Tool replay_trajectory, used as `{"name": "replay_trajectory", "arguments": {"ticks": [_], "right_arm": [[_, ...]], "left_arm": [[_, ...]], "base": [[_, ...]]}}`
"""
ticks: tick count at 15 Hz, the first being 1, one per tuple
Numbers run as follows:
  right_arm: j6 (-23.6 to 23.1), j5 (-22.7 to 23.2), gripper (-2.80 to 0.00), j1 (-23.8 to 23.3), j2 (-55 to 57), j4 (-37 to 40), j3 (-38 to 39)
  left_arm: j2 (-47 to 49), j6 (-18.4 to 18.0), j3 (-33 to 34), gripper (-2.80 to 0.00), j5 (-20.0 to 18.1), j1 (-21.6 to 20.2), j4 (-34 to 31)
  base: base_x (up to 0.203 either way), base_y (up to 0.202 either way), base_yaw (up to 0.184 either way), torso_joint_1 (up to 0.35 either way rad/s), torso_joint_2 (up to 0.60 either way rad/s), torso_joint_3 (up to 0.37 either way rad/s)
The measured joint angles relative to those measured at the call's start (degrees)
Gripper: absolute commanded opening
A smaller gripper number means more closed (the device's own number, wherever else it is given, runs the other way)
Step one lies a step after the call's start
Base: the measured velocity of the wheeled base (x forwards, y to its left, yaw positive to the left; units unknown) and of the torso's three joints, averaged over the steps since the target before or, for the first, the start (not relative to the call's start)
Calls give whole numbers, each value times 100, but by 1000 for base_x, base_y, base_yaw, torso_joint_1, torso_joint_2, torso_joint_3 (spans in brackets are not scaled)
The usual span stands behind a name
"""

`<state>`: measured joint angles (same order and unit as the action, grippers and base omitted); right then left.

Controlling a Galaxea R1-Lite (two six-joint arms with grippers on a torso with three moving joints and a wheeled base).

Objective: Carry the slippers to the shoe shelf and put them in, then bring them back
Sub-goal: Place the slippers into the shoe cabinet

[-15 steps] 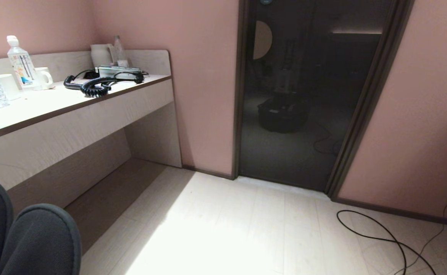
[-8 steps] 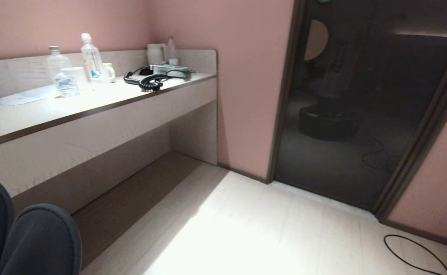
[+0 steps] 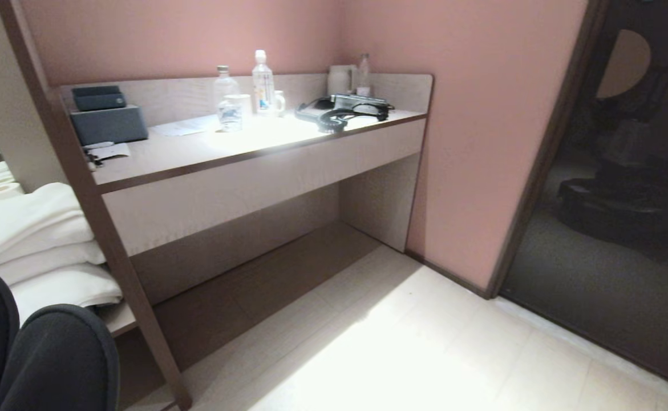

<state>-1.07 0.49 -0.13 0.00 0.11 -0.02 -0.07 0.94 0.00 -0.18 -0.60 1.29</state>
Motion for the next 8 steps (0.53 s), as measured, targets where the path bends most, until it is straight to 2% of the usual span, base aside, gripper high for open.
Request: {"name": "replay_trajectory", "arguments": {"ticks": [8], "right_arm": [[-2, -2, -280, -5, 0, -4, 2]], "left_arm": [[0, -1, 0, -280, -2, 0, 2]], "base": [[0, -9, 176, 3, 3, 3]]}}
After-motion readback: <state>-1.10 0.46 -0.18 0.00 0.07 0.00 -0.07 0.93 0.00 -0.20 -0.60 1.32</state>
